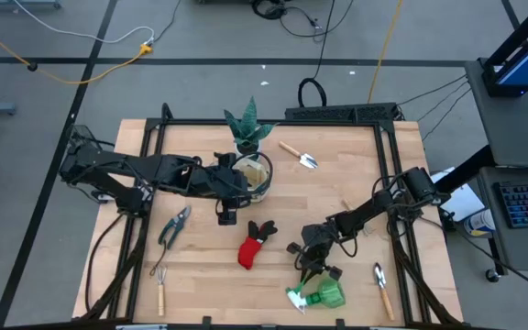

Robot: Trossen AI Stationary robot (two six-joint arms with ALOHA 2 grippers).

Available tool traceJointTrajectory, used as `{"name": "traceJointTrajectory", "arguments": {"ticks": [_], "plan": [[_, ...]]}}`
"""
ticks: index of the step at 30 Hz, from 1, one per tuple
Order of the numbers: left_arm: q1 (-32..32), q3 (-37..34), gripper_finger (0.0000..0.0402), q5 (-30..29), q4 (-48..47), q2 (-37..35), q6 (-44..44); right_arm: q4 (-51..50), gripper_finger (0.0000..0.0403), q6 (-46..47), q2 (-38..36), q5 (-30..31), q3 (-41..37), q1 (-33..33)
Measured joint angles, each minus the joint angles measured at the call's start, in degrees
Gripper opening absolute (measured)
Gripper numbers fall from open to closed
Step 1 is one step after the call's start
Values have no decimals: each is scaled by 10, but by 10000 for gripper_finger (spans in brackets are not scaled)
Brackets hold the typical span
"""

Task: Pick & Place Garden tools in Gardening bag
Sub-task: Put the green spray bottle into the gardening bag

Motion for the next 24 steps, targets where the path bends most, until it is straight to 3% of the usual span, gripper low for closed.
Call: {"name": "traceJointTrajectory", "arguments": {"ticks": [8, 15, 24], "plan": [[0, 0, 149, 0, -12, 0, 0, 17, 9, 27, -22, -1, 0, -7], [0, 0, 149, 0, -23, 0, -5, -30, 10, 0, -74, 6, 0, -8], [0, 0, 150, 0, -35, 0, -22, -141, 10, -55, -154, 136, 0, -10]]}}
